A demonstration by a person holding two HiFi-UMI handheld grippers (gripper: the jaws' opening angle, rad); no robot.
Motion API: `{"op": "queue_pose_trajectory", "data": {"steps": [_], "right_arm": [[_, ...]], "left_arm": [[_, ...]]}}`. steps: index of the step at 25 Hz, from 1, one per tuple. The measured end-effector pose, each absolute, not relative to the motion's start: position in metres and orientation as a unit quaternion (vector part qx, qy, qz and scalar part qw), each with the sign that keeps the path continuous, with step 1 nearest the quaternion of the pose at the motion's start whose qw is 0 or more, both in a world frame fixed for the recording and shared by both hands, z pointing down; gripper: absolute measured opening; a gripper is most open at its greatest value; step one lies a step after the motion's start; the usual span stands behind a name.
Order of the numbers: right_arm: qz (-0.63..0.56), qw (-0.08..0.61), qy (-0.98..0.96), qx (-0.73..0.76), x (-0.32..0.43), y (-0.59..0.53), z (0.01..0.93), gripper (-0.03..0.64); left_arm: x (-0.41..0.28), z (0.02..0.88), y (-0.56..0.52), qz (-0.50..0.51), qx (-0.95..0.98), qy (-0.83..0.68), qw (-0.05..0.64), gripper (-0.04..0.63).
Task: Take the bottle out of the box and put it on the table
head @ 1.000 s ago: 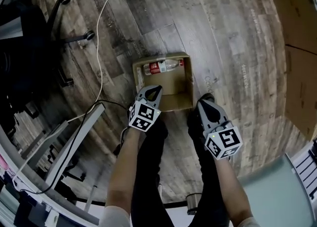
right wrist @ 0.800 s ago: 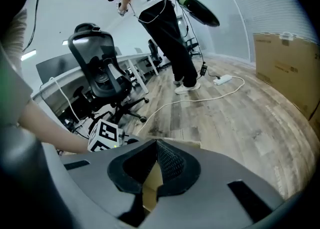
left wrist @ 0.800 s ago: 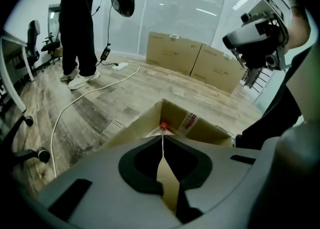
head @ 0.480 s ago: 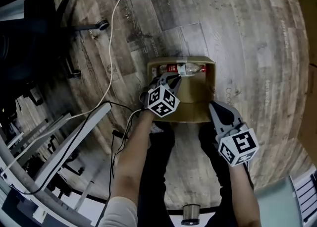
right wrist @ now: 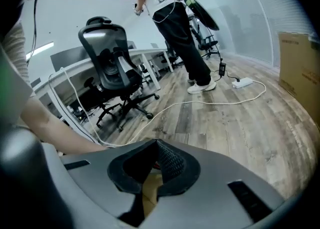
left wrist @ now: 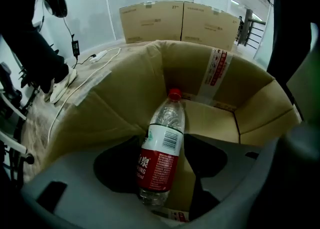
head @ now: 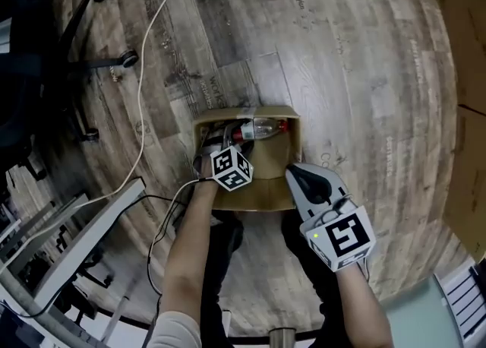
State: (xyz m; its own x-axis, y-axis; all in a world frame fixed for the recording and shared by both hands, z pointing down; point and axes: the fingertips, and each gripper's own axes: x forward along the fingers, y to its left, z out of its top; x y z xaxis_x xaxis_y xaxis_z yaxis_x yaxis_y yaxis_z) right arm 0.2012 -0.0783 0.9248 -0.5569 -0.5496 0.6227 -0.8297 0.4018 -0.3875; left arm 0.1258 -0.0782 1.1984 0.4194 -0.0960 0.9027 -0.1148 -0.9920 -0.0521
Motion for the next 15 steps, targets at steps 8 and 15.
{"op": "queue_pose_trajectory", "data": {"steps": [8,15], "right_arm": [[0.345,0.227,-0.811,0.414,0.207,-0.072,0.929,0.040],[0.349,0.235,-0.819,0.391,0.181,-0.062,0.935,0.040]], "left_arm": [[0.130,1.221,-0.077,0.559,0.826,-0.033,-0.072,0.308],[0.127,1.256,-0.059,0.591,0.806,0.013,-0.020,0.336]]}}
